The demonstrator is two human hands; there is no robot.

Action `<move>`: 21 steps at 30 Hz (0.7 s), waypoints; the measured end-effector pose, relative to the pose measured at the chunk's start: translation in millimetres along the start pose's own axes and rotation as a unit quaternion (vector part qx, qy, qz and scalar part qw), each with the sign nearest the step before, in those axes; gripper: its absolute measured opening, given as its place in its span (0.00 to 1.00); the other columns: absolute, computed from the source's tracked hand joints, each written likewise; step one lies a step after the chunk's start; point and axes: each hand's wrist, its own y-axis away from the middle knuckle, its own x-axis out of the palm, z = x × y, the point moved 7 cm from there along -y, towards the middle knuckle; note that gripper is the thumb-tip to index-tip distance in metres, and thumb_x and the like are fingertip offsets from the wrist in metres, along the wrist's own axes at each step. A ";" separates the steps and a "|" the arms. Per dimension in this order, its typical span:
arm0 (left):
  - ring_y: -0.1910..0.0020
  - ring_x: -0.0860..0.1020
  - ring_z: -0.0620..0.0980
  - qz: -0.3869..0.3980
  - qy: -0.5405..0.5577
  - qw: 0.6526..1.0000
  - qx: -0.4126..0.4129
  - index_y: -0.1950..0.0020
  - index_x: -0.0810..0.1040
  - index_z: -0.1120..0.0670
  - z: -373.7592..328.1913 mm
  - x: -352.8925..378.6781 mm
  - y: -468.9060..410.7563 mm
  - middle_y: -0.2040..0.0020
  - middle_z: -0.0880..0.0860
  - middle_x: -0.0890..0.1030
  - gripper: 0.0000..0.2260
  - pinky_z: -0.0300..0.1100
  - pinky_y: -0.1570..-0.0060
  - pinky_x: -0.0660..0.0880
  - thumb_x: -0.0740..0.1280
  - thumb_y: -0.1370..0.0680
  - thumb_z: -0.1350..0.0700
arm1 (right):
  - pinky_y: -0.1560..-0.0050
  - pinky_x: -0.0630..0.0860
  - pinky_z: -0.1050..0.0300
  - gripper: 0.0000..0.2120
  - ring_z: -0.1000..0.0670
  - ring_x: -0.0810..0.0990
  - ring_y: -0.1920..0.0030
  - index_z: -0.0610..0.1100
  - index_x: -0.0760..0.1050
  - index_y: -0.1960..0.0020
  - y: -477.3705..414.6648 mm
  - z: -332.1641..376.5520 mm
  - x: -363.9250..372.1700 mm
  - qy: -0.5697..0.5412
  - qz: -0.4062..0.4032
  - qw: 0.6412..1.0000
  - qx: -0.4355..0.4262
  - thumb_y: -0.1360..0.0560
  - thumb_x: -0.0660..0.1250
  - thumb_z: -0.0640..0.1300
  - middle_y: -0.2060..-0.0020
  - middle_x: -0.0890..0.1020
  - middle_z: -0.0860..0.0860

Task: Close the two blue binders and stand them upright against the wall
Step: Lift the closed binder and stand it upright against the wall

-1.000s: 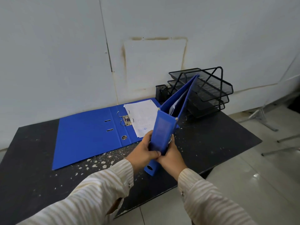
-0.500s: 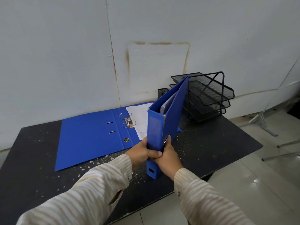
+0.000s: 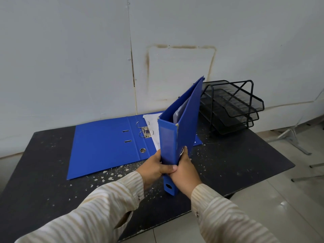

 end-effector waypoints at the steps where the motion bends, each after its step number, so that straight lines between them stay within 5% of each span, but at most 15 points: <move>1: 0.37 0.77 0.52 -0.005 0.000 1.000 0.008 0.39 0.73 0.49 -3.0 -3.7 2.1 0.38 0.53 0.79 0.27 0.50 0.35 0.73 0.74 0.35 0.63 | 0.37 0.74 0.44 0.36 0.45 0.74 0.37 0.55 0.48 0.26 0.4 5.8 1.6 0.006 0.003 1.000 -0.007 0.28 0.63 0.54 0.31 0.69 0.49; 7: 0.36 0.76 0.52 -0.044 -0.014 0.998 0.051 0.35 0.72 0.52 -28.2 -30.9 19.8 0.37 0.53 0.79 0.31 0.51 0.34 0.72 0.77 0.37 0.58 | 0.40 0.75 0.47 0.33 0.48 0.77 0.42 0.56 0.53 0.27 -1.7 40.3 12.8 -0.007 0.019 0.998 -0.060 0.28 0.65 0.52 0.36 0.75 0.51; 13: 0.38 0.78 0.51 -0.108 -0.017 0.991 0.074 0.37 0.73 0.49 -48.3 -71.2 47.7 0.38 0.51 0.80 0.25 0.50 0.36 0.74 0.75 0.31 0.63 | 0.43 0.78 0.50 0.25 0.54 0.79 0.48 0.57 0.59 0.32 -7.6 77.4 45.9 -0.046 0.058 0.991 -0.110 0.25 0.63 0.50 0.44 0.78 0.56; 17: 0.38 0.78 0.52 -0.174 -0.023 0.981 0.086 0.37 0.73 0.48 -59.2 -102.9 63.3 0.39 0.51 0.80 0.28 0.54 0.35 0.73 0.77 0.35 0.58 | 0.47 0.79 0.49 0.27 0.52 0.80 0.50 0.58 0.58 0.31 -17.6 102.4 76.3 -0.034 0.105 0.985 -0.135 0.27 0.63 0.53 0.45 0.79 0.54; 21: 0.38 0.77 0.53 -0.235 -0.004 0.967 0.095 0.39 0.73 0.49 -67.5 -124.9 75.1 0.39 0.53 0.80 0.24 0.50 0.37 0.74 0.74 0.30 0.65 | 0.47 0.79 0.48 0.33 0.52 0.80 0.49 0.59 0.55 0.29 -29.2 123.8 102.2 -0.007 0.154 0.974 -0.169 0.31 0.65 0.57 0.45 0.79 0.57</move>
